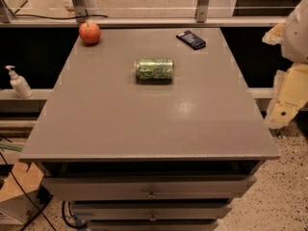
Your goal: Place green can upright
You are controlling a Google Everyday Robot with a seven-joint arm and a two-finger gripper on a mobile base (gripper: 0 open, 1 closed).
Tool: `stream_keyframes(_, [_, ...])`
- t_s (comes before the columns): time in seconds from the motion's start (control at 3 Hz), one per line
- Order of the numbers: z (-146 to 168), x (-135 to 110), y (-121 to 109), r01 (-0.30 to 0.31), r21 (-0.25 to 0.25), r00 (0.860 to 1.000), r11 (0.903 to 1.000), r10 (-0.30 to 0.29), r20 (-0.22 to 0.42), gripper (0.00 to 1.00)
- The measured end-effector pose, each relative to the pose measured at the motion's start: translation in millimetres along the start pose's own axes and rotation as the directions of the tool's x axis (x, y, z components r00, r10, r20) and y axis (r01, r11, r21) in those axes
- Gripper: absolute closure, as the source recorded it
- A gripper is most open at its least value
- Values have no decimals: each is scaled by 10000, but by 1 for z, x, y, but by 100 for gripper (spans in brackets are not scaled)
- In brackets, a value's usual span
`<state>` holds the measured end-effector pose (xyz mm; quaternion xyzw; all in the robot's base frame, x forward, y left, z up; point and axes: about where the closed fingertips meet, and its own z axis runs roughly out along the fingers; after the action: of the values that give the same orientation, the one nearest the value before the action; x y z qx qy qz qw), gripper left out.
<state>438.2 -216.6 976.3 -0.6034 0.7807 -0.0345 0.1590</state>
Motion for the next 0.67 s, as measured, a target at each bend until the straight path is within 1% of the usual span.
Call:
stream_keyframes(0.33, [-5, -3, -4, 164, 162, 9999, 9997, -164, -15, 0])
stream_keyframes(0.67, [-2, -27, -12, 1045, 18, 9937, 9945, -1045, 404, 0])
